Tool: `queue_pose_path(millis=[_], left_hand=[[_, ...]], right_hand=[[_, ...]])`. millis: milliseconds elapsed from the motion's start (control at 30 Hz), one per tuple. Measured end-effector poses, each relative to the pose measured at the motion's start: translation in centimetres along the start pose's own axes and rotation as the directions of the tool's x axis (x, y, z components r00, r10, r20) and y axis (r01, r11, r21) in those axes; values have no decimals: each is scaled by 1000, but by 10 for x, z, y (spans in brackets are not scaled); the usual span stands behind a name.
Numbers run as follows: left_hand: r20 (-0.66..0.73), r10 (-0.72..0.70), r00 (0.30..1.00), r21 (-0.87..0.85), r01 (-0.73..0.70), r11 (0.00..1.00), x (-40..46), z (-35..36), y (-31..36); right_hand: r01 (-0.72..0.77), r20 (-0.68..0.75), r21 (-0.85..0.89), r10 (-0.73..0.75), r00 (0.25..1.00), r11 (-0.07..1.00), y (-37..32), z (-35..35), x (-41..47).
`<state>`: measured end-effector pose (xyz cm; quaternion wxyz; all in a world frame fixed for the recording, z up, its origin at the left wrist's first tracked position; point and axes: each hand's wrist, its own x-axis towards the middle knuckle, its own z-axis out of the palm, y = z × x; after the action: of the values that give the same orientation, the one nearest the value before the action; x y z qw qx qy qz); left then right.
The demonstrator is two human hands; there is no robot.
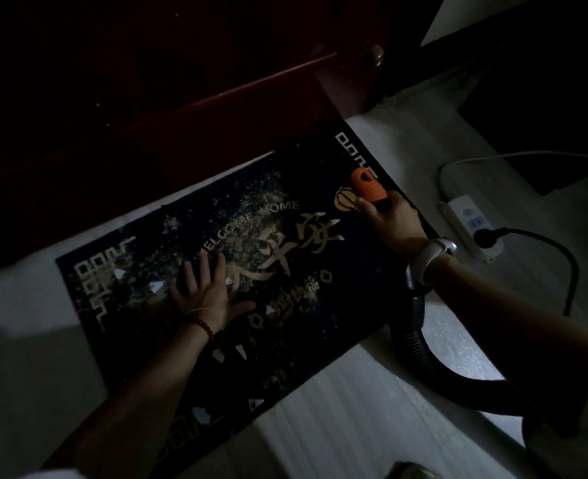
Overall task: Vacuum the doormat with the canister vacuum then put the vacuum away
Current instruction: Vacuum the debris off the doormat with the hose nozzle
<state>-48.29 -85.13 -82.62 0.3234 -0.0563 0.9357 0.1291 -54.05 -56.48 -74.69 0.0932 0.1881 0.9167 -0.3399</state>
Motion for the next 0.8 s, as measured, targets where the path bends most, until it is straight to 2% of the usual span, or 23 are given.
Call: queue_pose_path(millis=[100,267,333,467,500,567,667,733,800], left_hand=[[-4,4,1000,-23,-4,1000,0,2,-1],[7,-2,1000,-39,3,999,2,0,0],[19,-8,1000,-34,9,999,2,-1,1],[3,9,1000,-72,-8,997,1,0,0],[-1,14,1000,-76,-14,997,1,1,0],[-5,17,1000,-78,-18,997,2,1,-1],[-19,15,1000,-64,-16,998,3,3,-3],[-12,8,1000,-63,-9,998,4,3,-4],[-5,0,1000,-54,0,999,5,4,-5]], right_hand=[[-31,-22,-22,30,999,999,-10,18,1],[87,192,-7,-84,978,996,-18,35,-23],[85,163,-24,-80,983,996,-14,22,-17],[-65,-56,-22,64,996,998,-8,9,9],[-59,-49,-18,58,997,998,-9,16,8],[23,57,-9,-23,998,1000,-17,36,-9],[162,231,-124,-130,964,979,-22,57,-36],[138,193,-164,-105,975,977,-17,44,-26],[35,105,-131,-21,994,991,-10,22,-5]])
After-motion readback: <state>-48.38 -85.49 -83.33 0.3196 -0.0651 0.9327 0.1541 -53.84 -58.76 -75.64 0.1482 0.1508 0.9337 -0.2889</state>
